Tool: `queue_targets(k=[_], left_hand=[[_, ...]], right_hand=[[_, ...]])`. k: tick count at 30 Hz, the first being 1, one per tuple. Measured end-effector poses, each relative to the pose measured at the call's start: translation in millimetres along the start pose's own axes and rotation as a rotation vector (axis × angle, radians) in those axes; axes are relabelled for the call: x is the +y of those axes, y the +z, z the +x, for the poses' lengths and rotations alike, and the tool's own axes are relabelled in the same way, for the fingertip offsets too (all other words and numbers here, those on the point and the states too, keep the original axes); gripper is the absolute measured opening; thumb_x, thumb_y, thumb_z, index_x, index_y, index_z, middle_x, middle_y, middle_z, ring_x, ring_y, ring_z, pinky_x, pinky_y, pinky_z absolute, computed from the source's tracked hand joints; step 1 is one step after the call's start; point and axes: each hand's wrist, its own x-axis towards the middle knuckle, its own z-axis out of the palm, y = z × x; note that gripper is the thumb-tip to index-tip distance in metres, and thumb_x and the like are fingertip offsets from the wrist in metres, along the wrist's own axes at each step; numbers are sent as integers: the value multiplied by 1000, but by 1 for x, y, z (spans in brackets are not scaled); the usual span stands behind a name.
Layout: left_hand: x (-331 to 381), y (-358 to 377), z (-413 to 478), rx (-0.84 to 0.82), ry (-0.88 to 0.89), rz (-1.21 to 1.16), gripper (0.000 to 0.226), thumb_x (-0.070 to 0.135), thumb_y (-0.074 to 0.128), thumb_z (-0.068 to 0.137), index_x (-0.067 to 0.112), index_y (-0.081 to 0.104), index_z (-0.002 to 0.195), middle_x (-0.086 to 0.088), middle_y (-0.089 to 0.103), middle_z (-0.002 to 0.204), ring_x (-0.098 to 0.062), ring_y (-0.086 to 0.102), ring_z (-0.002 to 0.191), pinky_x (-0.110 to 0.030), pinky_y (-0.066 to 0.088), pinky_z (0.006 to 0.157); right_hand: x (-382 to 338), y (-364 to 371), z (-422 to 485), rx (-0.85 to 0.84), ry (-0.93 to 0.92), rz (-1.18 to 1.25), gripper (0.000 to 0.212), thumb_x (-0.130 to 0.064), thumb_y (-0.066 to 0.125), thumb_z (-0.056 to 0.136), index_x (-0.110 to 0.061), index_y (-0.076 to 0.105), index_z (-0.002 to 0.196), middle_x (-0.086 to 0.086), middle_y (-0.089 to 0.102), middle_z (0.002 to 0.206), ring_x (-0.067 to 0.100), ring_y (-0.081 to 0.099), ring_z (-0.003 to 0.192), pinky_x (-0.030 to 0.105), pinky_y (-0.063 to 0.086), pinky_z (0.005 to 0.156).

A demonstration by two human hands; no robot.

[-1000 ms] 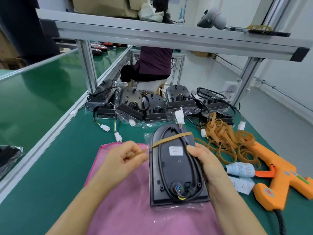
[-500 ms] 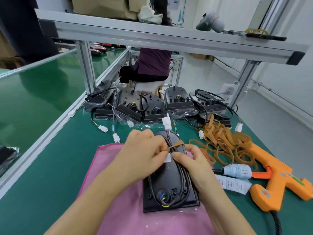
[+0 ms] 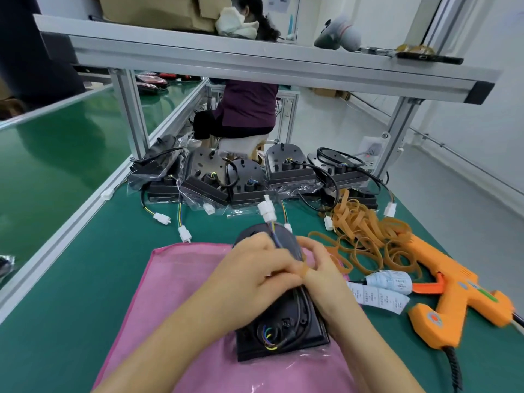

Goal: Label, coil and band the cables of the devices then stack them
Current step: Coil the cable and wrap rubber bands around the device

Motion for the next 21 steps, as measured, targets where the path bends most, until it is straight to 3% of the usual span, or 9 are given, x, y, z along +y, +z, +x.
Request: queue_targets(k=[4, 6, 8, 9, 11, 13, 16, 19, 21], left_hand=[[-16, 14, -23, 299, -181, -38, 21, 50, 61, 74, 34, 70, 86, 17, 51, 108, 4, 39, 113, -9, 27, 95], [-15, 19, -28, 488, -454, -196, 55, 62, 64, 59, 39, 56, 109, 19, 40, 129, 25, 30, 117, 4, 21, 94], [-16, 22, -26, 500, -728, -579, 99, 65, 79, 53, 33, 37, 137, 14, 41, 137, 31, 47, 100, -2, 40, 87], [-16, 23, -25, 472, -817, -802, 109, 59, 84, 53, 31, 32, 144, 9, 51, 135, 19, 60, 94, -15, 50, 84], [-19, 23, -25, 415, -875, -1107, 93, 46, 80, 55, 18, 47, 138, -6, 69, 118, -16, 73, 93, -38, 59, 80], [-21, 22, -24, 347, -850, -1182, 60, 41, 76, 61, 10, 69, 112, -15, 74, 104, -31, 73, 91, -38, 60, 70], [-20, 26, -23, 372, -817, -1157, 40, 40, 72, 68, 11, 75, 97, -17, 74, 100, -32, 73, 89, -35, 60, 64], [-19, 31, -24, 418, -799, -1131, 47, 43, 70, 70, 10, 72, 104, -15, 75, 101, -32, 73, 92, -36, 60, 67], [-18, 32, -25, 447, -807, -1137, 50, 44, 70, 69, 10, 71, 106, -15, 75, 101, -32, 73, 92, -35, 60, 65]], right_hand=[[8, -1, -1, 70, 1, 140, 56, -25, 72, 59, -32, 53, 111, -2, 75, 89, 18, 72, 81, 30, 53, 66], [7, 3, -4, 85, -17, 163, 54, -26, 73, 59, -34, 52, 109, -5, 75, 89, 21, 73, 84, 33, 55, 68], [7, 5, -4, 90, -33, 174, 57, -29, 74, 56, -36, 52, 108, -4, 75, 90, 21, 72, 84, 33, 55, 70], [4, 7, -6, 79, -47, 181, 57, -29, 75, 56, -36, 53, 109, -1, 75, 91, 22, 72, 85, 34, 56, 71], [1, 10, -8, 73, -55, 183, 56, -25, 74, 60, -34, 52, 111, 4, 75, 94, 27, 72, 88, 39, 57, 76], [0, 10, -10, 71, -64, 198, 55, -21, 73, 64, -31, 52, 113, 5, 75, 96, 30, 71, 91, 43, 57, 80], [0, 8, -14, 97, -82, 221, 48, -15, 77, 76, -32, 53, 113, 2, 76, 92, 28, 72, 86, 41, 58, 76], [1, 9, -17, 183, -135, 141, 37, -21, 69, 84, -38, 52, 112, -16, 73, 82, 6, 71, 75, 23, 55, 66], [2, 7, -17, 283, -184, 75, 40, -29, 74, 80, -43, 51, 110, -25, 69, 82, -6, 64, 77, 17, 48, 71]])
